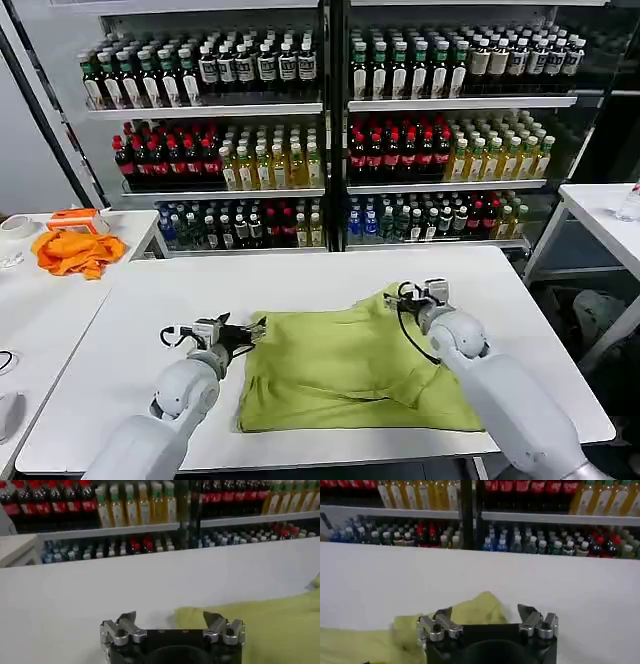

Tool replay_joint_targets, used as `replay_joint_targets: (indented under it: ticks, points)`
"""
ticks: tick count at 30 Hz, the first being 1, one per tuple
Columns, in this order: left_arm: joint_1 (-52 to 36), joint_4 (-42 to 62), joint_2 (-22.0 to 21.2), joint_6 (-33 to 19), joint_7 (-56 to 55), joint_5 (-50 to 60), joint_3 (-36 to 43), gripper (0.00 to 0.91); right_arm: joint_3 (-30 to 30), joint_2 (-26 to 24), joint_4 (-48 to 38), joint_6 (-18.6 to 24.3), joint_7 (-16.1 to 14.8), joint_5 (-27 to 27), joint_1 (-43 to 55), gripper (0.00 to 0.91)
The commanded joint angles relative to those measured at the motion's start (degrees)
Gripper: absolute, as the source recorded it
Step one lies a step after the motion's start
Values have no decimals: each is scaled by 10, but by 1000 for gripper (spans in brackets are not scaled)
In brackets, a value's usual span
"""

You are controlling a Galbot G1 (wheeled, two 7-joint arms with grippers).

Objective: Fold and organize the clothes.

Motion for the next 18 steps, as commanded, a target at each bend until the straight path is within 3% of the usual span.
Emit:
replay_joint_targets:
  ticks: [1, 2, 3, 5, 18]
  points:
    - [-27, 36, -8, -8, 4, -1, 22, 60, -18, 16, -45, -1, 1, 7, 24, 907]
    - [-28, 38, -9, -9, 6, 0, 23, 20, -18, 16, -46, 0, 0, 9, 23, 826]
    - [-29, 40, -9, -10, 8, 1, 25, 20, -17, 17, -47, -1, 0, 11, 22, 403]
    - [-30, 42, -11, -10, 10, 2, 27, 20, -17, 16, -48, 0, 0, 14, 19, 0]
    - [-21, 40, -12, -10, 23, -4, 26, 20, -10, 12, -29, 1, -8, 21, 7, 0]
